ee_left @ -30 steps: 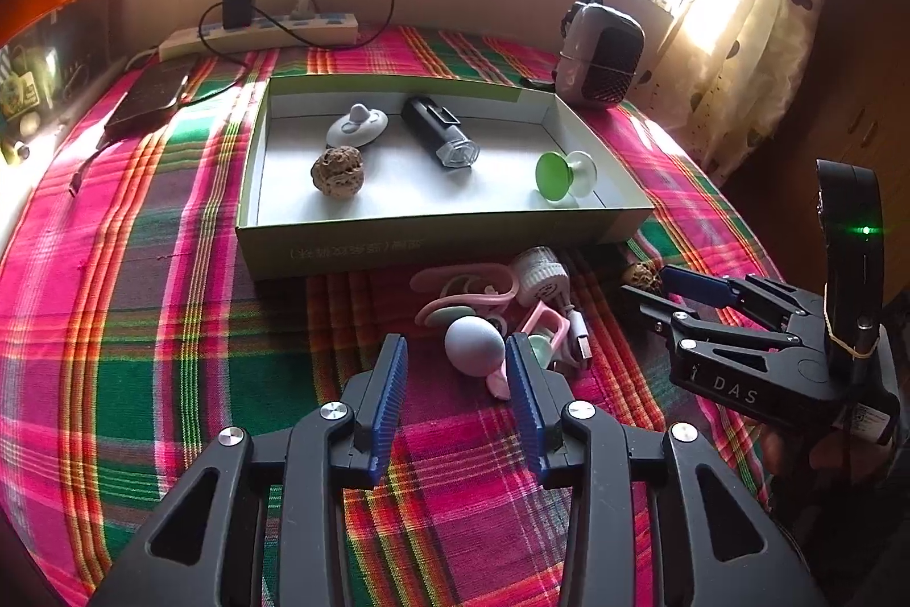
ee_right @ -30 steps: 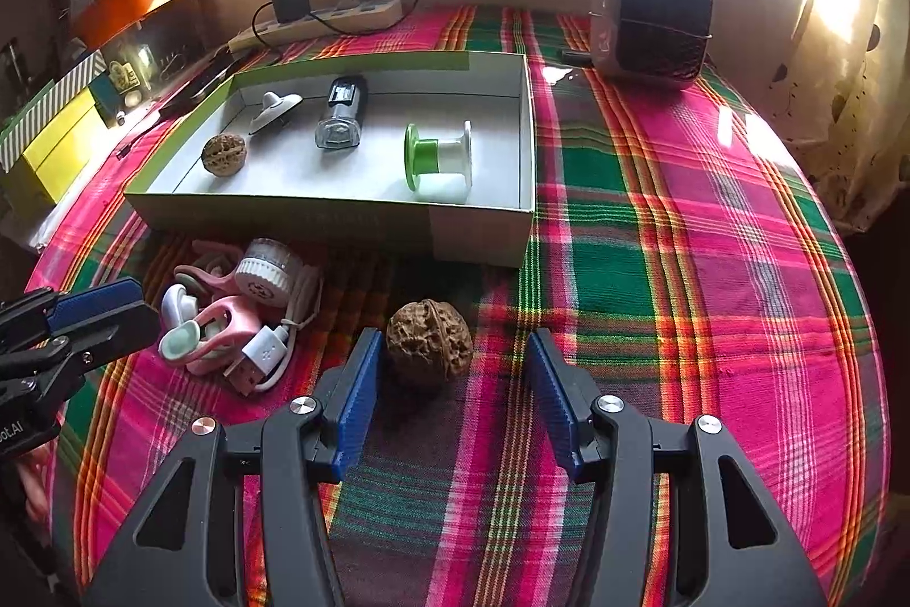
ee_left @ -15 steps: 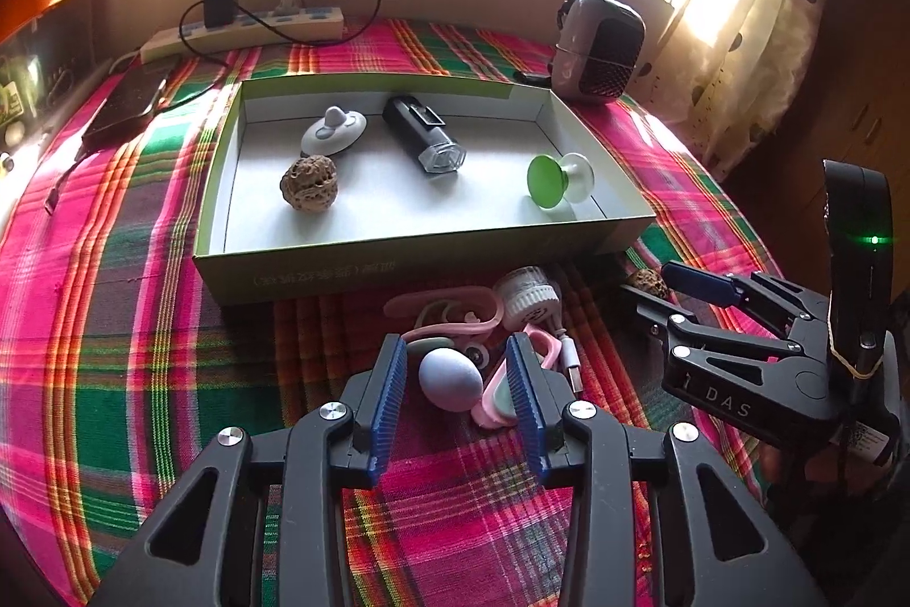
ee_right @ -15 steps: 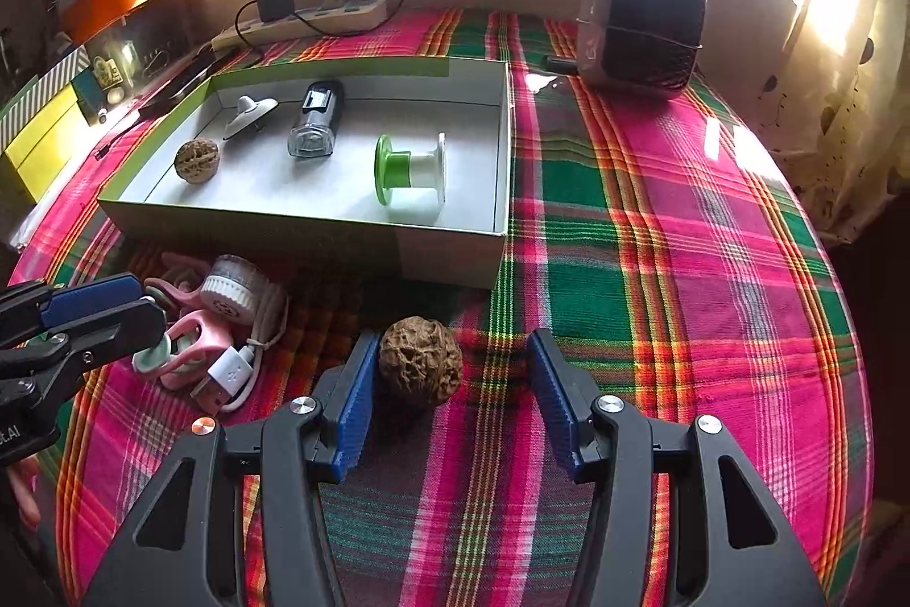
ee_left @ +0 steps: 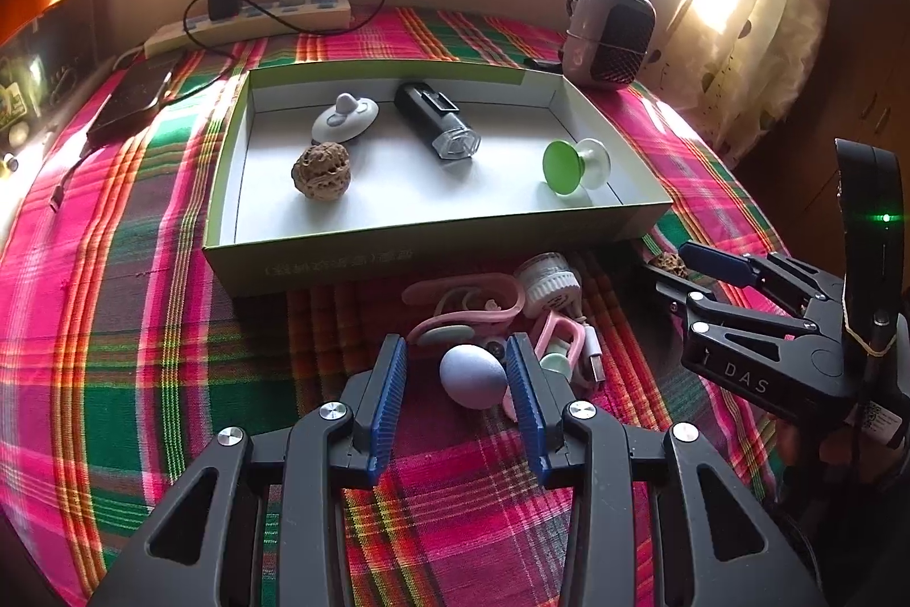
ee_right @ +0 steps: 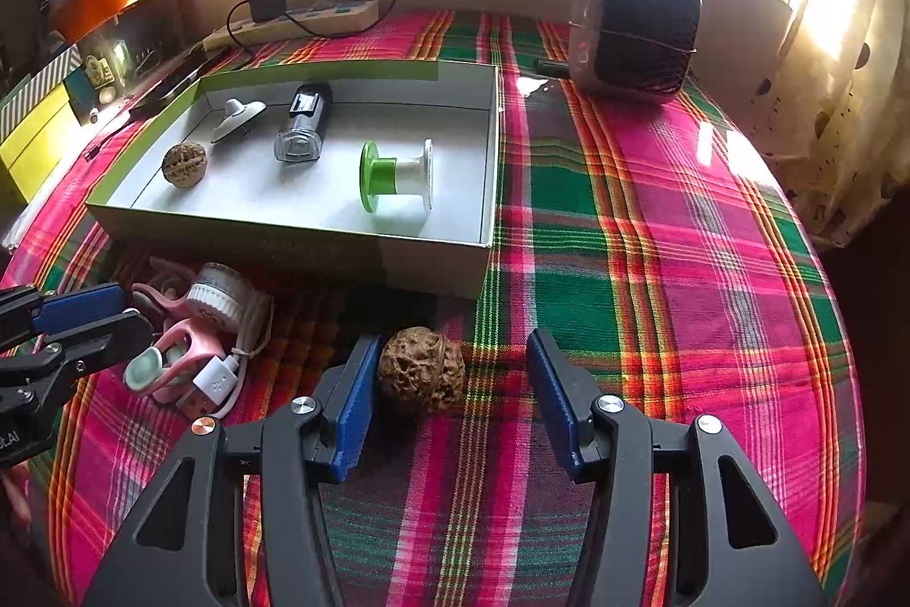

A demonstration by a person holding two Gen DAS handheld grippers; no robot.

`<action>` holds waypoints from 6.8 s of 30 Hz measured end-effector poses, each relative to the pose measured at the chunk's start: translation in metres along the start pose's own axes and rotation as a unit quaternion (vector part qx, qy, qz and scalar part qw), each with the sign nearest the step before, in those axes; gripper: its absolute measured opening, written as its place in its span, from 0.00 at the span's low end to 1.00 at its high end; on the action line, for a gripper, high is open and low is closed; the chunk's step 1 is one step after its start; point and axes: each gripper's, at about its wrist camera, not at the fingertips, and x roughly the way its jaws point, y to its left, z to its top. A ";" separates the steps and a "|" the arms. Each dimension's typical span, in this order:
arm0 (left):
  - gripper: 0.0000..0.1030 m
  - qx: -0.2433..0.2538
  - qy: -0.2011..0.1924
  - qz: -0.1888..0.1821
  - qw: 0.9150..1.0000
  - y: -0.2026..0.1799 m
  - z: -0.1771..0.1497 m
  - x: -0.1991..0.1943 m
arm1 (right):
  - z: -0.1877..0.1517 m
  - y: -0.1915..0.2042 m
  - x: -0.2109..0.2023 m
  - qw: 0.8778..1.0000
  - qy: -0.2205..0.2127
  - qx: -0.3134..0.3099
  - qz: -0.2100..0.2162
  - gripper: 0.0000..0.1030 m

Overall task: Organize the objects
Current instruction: 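Close the right gripper on the walnut while the left gripper grasps the white egg-shaped ball, then lift the walnut and white ball and carry both over the box, then lower the walnut and white ball into the box and open both grippers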

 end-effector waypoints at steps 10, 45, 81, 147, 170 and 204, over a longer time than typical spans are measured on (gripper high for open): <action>0.34 0.007 0.007 0.006 1.000 -0.004 -0.001 0.003 | 0.000 -0.001 0.001 1.000 0.001 0.005 0.003 0.51; 0.19 -0.002 0.000 0.015 1.000 0.002 -0.006 0.000 | -0.006 -0.002 -0.004 1.000 -0.003 0.015 0.021 0.28; 0.19 0.009 -0.015 0.022 1.000 -0.003 -0.007 -0.015 | -0.007 -0.007 -0.018 0.999 -0.014 0.022 0.033 0.28; 0.19 0.016 -0.005 0.057 0.998 0.021 0.104 0.063 | 0.120 0.013 0.073 0.998 0.010 -0.014 0.059 0.29; 0.20 0.018 0.006 0.063 0.998 0.022 0.104 0.071 | 0.118 0.018 0.083 0.998 0.017 -0.025 0.047 0.29; 0.25 0.011 -0.046 0.057 0.997 0.010 0.090 0.018 | 0.105 0.012 0.024 0.998 -0.041 0.006 0.041 0.40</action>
